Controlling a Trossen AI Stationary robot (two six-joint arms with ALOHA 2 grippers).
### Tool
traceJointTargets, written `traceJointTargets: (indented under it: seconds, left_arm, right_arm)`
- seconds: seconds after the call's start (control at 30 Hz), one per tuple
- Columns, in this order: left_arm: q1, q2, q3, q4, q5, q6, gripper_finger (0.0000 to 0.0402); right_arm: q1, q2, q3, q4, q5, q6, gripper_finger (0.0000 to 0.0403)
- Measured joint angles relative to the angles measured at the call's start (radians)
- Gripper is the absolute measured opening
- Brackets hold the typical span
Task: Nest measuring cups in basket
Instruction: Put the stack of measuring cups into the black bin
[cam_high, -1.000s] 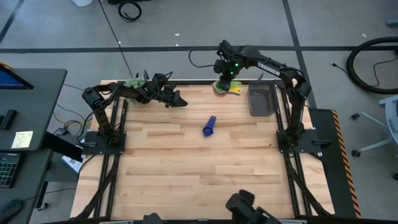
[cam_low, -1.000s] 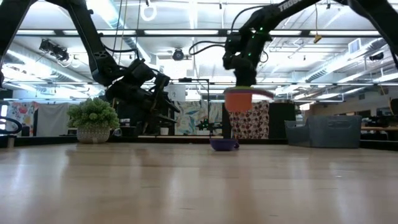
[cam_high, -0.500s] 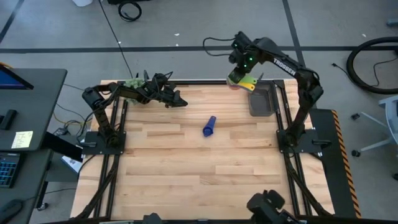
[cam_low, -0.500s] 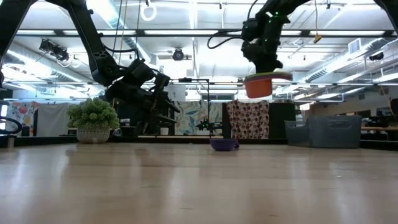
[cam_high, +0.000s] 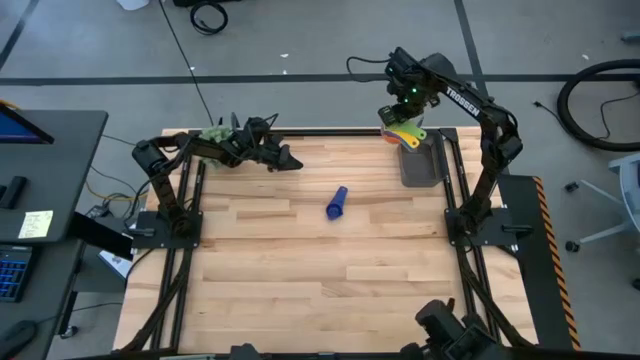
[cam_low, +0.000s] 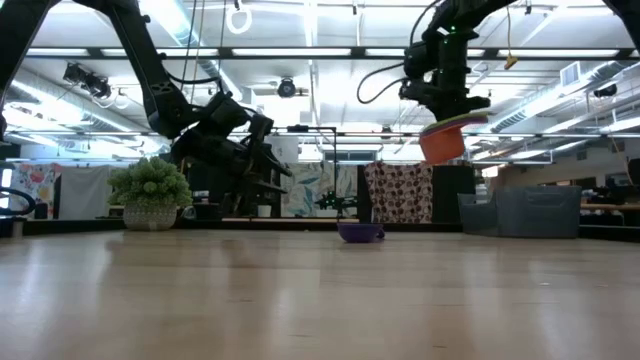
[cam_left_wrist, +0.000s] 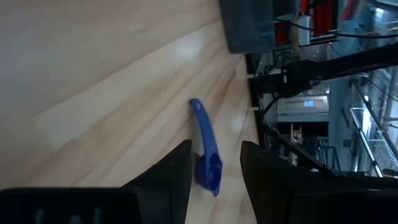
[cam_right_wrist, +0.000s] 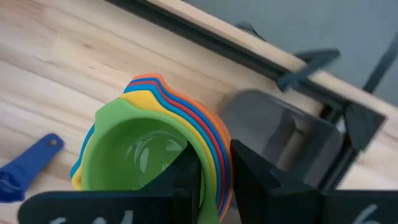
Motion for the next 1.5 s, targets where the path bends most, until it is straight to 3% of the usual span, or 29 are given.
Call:
traceJointTargets:
  seconds: [0.23, 0.4, 0.63, 0.87, 1.37, 1.5]
  left_arm:
    - [0.002, 0.000, 0.000, 0.108, 0.001, -0.014, 0.0141]
    - [0.003, 0.000, 0.000, 0.164, 0.019, -0.028, 0.0141]
    - [0.032, 0.000, 0.000, 0.213, 0.068, -0.027, 0.0141]
    - [0.099, 0.000, 0.000, 0.273, 0.156, -0.027, 0.0141]
    - [0.133, 0.000, 0.000, 0.304, 0.172, -0.025, 0.0141]
    - [0.136, 0.000, 0.000, 0.304, 0.174, -0.026, 0.0141]
  right_arm:
    - [-0.038, 0.000, 0.000, -0.045, 0.038, 0.037, 0.0073]
    - [-0.061, 0.001, 0.000, -0.051, 0.055, 0.150, 0.0073]
    - [-0.069, 0.001, 0.000, -0.080, 0.131, 0.289, 0.0073]
    - [-0.069, 0.001, 0.000, -0.085, 0.139, 0.378, 0.0073]
    - [-0.075, 0.003, -0.081, -0.065, 0.137, 0.389, 0.0073]
    - [-0.075, 0.002, -0.087, -0.071, 0.090, 0.366, 0.0073]
